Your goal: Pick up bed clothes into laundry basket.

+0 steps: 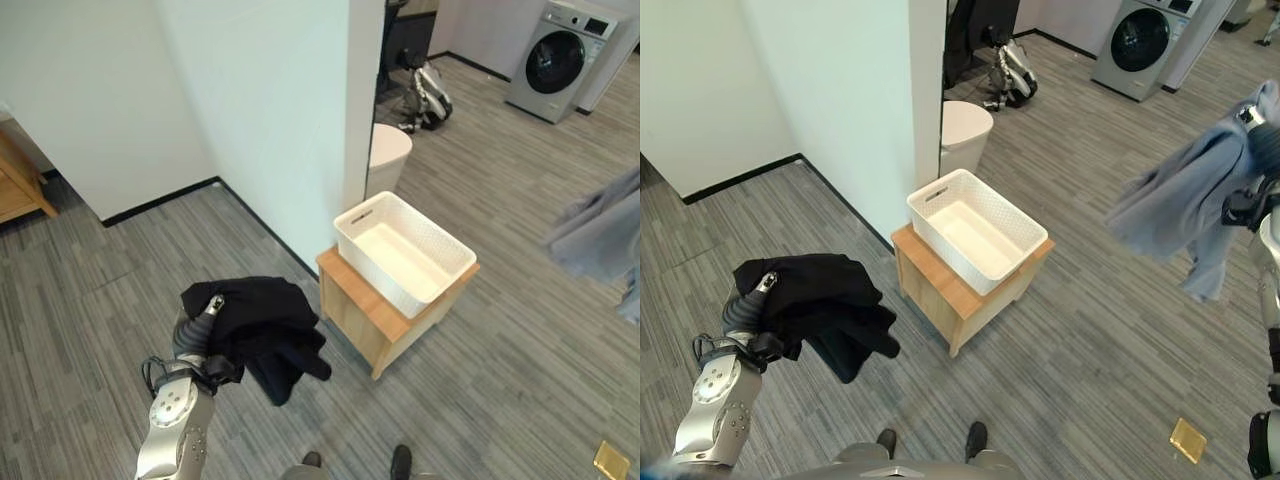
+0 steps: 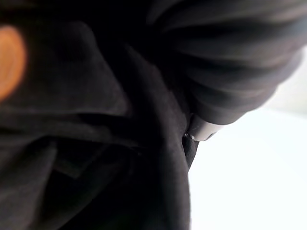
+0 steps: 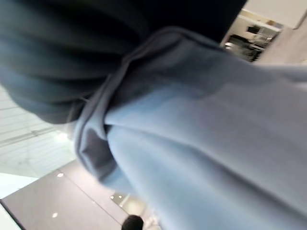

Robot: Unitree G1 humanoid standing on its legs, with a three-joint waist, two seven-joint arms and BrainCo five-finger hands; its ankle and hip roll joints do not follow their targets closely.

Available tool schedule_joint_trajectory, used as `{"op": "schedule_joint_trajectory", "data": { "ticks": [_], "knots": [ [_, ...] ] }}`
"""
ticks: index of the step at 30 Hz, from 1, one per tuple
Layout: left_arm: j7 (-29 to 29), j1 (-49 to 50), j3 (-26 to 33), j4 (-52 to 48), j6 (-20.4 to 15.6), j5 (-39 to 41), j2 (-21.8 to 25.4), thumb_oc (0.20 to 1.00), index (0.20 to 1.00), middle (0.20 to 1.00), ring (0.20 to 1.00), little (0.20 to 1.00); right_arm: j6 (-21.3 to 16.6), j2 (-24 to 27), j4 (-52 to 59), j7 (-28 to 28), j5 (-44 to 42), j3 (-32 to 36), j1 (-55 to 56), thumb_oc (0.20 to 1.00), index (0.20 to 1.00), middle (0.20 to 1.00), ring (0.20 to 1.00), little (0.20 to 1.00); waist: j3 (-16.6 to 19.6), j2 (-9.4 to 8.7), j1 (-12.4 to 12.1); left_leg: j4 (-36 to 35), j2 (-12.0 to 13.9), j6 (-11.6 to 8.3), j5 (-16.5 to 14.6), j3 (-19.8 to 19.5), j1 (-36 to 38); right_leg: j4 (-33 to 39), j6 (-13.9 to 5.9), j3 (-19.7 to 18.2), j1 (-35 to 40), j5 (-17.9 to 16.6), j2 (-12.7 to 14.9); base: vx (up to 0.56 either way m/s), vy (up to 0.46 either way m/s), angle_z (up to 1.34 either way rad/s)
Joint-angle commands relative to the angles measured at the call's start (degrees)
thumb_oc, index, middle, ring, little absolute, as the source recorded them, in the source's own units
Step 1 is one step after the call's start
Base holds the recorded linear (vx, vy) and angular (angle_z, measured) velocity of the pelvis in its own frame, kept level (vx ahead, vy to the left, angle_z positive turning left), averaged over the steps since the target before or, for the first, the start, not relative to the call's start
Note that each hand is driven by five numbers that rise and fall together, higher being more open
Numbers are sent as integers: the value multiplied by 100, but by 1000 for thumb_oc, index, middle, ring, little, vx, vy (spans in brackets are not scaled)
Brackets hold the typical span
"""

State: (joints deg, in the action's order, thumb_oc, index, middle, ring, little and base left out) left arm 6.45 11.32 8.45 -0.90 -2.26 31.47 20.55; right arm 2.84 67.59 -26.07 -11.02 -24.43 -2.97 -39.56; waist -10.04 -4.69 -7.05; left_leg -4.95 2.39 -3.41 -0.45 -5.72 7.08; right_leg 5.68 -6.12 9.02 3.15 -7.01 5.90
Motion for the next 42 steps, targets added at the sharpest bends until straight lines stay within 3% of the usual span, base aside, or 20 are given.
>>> {"op": "schedule_joint_trajectory", "data": {
  "ticks": [1, 2, 4, 8, 11, 19, 27, 36, 38, 42],
  "knots": [
    [-13, -56, -47, -241, -343, 447, 741, 200, 200, 200, 200, 200, -237, 633, -627, -556, 348, -747, -1820, 200, 200, 200, 200, 200, 308, -424, -380, -5, -199, 148, -75, 131, -271, -185, -229, 432, 159, 481, 217, 22, 21, 9],
    [-12, -50, -4, -236, -346, 454, 660, 200, 200, 200, 200, 200, -266, 622, -782, -547, 318, -1139, -2235, 200, 200, 200, 200, 200, 303, -361, -322, -5, -204, 149, -73, 139, -272, -182, -230, 425, 156, 479, 222, 26, 28, 9],
    [-13, 114, 33, -232, -333, 540, 779, 200, 200, 200, 200, 200, -104, 654, -1588, -503, 414, -2169, -3489, 200, 200, 200, 200, 200, 299, -445, -436, -5, -203, 141, -57, 112, -308, -162, -235, 480, 159, 460, 217, 8, 20, 13],
    [-61, 315, 145, -280, -292, 557, 843, 200, 200, 200, 200, 200, 25, 332, -2762, -372, 546, -3822, -5339, 200, 200, 200, 200, 200, 278, -401, -489, -5, -217, 135, -26, 60, -384, -122, -241, 549, 141, 442, 217, 7, 13, 11],
    [-79, 369, 212, -281, -284, 589, 892, 200, 200, 200, 200, 200, 86, 51, -3184, -298, 646, -4389, -6001, 200, 200, 200, 200, 200, 250, -366, -551, -5, -225, 130, 9, 23, -472, -117, -255, 604, 98, 430, 223, -2, 12, 5],
    [-26, 283, 215, -112, -337, 591, 1021, 200, 200, 200, 200, 200, 102, -685, -3160, -143, 808, -4724, -6247, 200, 200, 200, 200, 200, 166, -297, -715, -5, -276, 148, 71, -102, -670, -111, -247, 720, 2, 433, 251, 5, 8, 10],
    [-26, 217, 225, -66, -415, 738, 1116, 200, 200, 200, 200, 200, 82, -1011, -2797, -76, 971, -4787, -6202, 200, 200, 200, 200, 200, -16, -171, -824, 8, -335, 142, 168, -175, -991, -111, -225, 779, -234, 408, 267, -23, 11, 8],
    [37, 94, 177, -68, -500, 924, 1100, 200, 200, 200, 200, 200, 197, -1307, -2382, 22, 1267, -4454, -5618, 200, 200, 200, 200, 200, -276, 7, -898, 37, -382, 154, 243, -172, -1307, -101, -191, 760, -536, 374, 254, -33, 8, -1],
    [77, 112, 247, -282, -572, 985, 1103, 200, 200, 200, 200, 200, 290, -1469, -2378, -32, 1459, -4232, -5391, 200, 200, 200, 200, 200, -434, 154, -926, 48, -408, 156, 292, -147, -1478, -93, -171, 714, -735, 339, 248, -69, 12, -5],
    [118, 127, 239, -369, -593, 1060, 1063, 200, 200, 200, 200, 200, 420, -1690, -2414, -71, 1711, -4031, -5250, 200, 200, 200, 200, 200, -547, 268, -948, 61, -431, 155, 339, -139, -1664, -73, -152, 661, -919, 326, 236, -36, 5, -6]
  ]
}}
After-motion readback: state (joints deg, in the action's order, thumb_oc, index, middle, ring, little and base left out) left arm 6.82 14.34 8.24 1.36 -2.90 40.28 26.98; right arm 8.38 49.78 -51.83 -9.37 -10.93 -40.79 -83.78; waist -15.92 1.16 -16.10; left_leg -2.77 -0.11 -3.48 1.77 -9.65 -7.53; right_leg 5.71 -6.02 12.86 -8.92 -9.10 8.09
